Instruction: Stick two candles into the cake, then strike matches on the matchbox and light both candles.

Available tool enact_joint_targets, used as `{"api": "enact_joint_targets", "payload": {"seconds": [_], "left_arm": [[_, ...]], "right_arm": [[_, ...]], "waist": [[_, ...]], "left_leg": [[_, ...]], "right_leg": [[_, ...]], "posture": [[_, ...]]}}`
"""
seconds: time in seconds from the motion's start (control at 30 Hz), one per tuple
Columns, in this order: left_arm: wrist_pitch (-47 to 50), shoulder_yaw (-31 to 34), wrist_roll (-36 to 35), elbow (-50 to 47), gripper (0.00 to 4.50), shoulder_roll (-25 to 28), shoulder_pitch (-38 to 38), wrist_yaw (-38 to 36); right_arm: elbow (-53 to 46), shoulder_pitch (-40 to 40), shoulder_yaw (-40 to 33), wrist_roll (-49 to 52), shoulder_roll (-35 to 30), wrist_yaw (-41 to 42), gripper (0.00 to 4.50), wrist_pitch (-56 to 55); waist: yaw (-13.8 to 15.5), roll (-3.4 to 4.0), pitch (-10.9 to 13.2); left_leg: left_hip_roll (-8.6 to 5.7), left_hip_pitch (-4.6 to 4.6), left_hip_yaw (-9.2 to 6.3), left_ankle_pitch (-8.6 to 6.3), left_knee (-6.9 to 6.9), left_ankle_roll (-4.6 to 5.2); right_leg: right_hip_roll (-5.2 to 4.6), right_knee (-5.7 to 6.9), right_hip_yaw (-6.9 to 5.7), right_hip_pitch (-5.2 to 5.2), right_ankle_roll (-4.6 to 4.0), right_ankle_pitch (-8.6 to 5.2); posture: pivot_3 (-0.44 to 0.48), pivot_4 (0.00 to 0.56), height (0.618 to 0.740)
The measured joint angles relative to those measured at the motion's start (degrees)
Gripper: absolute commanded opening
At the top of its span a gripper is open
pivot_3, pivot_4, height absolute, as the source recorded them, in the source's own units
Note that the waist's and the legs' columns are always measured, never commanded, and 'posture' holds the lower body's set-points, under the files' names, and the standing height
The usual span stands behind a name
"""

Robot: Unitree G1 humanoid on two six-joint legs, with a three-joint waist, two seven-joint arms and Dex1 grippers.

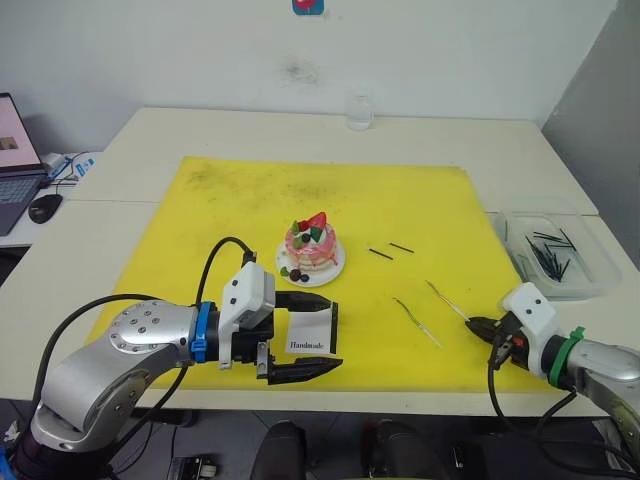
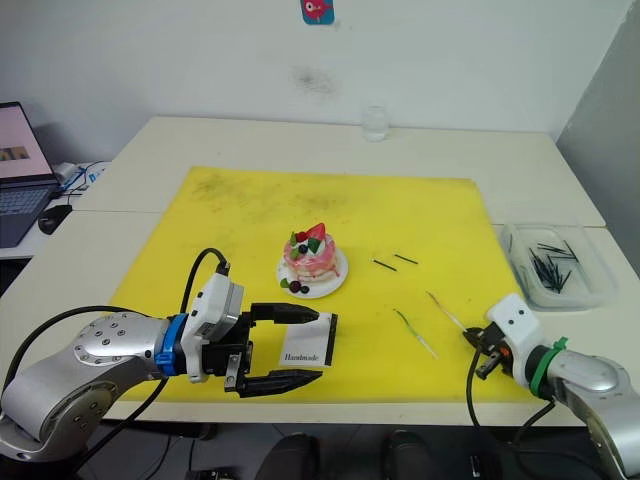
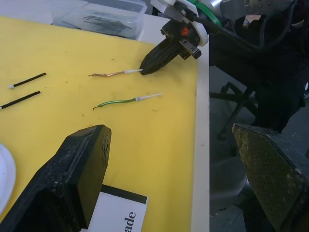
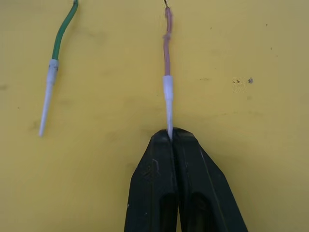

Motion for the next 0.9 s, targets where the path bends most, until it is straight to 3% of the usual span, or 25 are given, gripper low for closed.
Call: {"api": "enact_joint_targets", "payload": {"seconds": [0.27, 0.4, 0.67, 0.9], "left_arm": [[5.0, 0.7, -2.4, 4.5, 4.50, 0.1, -0.1, 2.7], [9.0, 2.6, -7.1, 7.4, 4.50, -3.3, -3.2, 7.1], [19.2, 5.6, -29.0, 10.6, 4.50, -12.7, -13.5, 23.5], [17.7, 6.3, -42.6, 15.0, 4.50, -19.9, -20.3, 35.3]], "right_arm": [[-1.4, -6.3, -8.4, 9.0, 0.0, 0.8, 0.08, 7.2], [-2.2, -13.0, -9.6, 16.8, 2.6, -0.5, 0.08, 11.8], [-2.0, -29.4, -10.0, 40.3, 10.7, -11.0, 0.08, 21.1], [3.8, -36.3, -5.3, 65.3, 12.3, -24.2, 0.08, 21.0]], "waist": [[-0.1, 0.00, 0.0], [-0.1, -0.02, 0.0], [-0.1, -0.08, 0.1], [-0.1, -0.08, 0.1]], "left_leg": [[-0.01, 0.01, -0.02, 0.00, 0.00, 0.00], [-0.01, -0.03, -0.06, 0.00, 0.00, 0.00], [0.00, -0.09, -0.06, 0.00, 0.01, 0.00], [-0.03, -0.08, 0.00, 0.01, 0.02, 0.01]], "right_leg": [[0.04, 0.02, -0.03, -0.01, 0.00, 0.00], [0.08, 0.02, -0.06, -0.02, 0.00, 0.00], [0.10, 0.01, -0.01, -0.01, 0.02, 0.00], [0.11, 0.02, 0.04, 0.00, 0.03, 0.01]], "posture": [[0.000, 0.150, 0.740], [0.000, 0.150, 0.740], [0.000, 0.150, 0.740], [0.000, 0.150, 0.740]]}}
